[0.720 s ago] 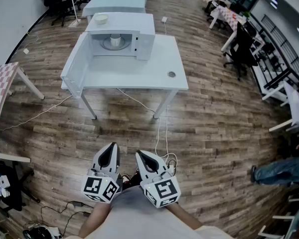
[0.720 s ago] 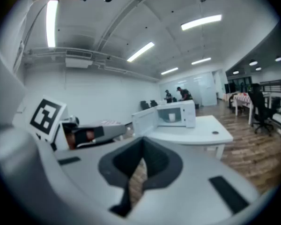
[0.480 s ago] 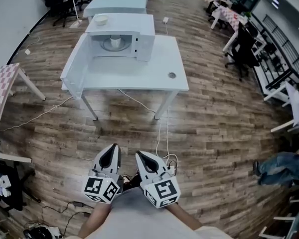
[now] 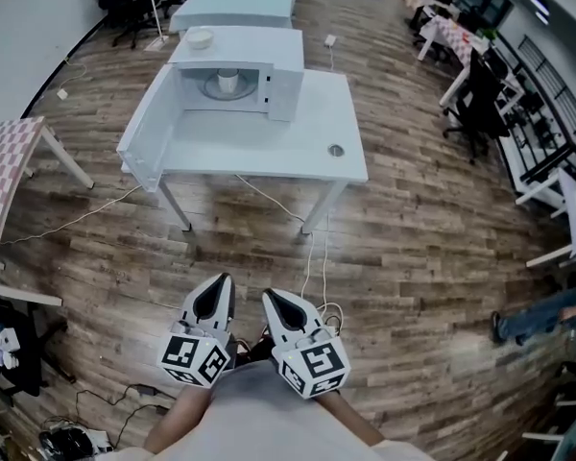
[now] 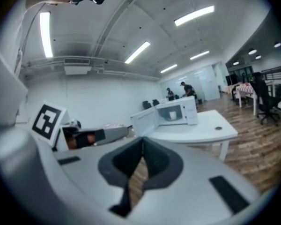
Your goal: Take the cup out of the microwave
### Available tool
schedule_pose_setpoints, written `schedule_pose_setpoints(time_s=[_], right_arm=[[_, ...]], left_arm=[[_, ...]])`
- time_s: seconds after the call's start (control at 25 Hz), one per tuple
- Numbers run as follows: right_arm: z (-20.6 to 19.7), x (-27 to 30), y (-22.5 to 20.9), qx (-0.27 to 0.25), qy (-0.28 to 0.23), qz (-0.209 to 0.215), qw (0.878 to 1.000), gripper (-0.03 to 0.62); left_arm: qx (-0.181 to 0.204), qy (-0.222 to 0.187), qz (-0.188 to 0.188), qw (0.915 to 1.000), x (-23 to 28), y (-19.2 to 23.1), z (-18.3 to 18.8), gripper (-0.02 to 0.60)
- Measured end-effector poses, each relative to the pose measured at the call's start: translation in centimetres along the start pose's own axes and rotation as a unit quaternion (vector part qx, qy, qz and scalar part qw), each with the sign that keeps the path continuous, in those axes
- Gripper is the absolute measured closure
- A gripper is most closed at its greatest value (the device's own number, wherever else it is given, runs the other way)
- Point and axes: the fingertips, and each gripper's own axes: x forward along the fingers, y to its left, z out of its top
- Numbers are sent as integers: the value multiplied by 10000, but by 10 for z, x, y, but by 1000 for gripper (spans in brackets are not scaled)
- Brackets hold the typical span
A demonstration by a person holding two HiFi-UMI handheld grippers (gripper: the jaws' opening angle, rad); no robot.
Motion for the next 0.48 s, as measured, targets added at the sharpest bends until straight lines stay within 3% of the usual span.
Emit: schedule_pose_setpoints(time_s=[0.48], right_arm=[[1, 2, -46, 69, 19, 250, 9997, 571]], left_arm=[[277, 37, 383, 9989, 23, -10, -4, 566]])
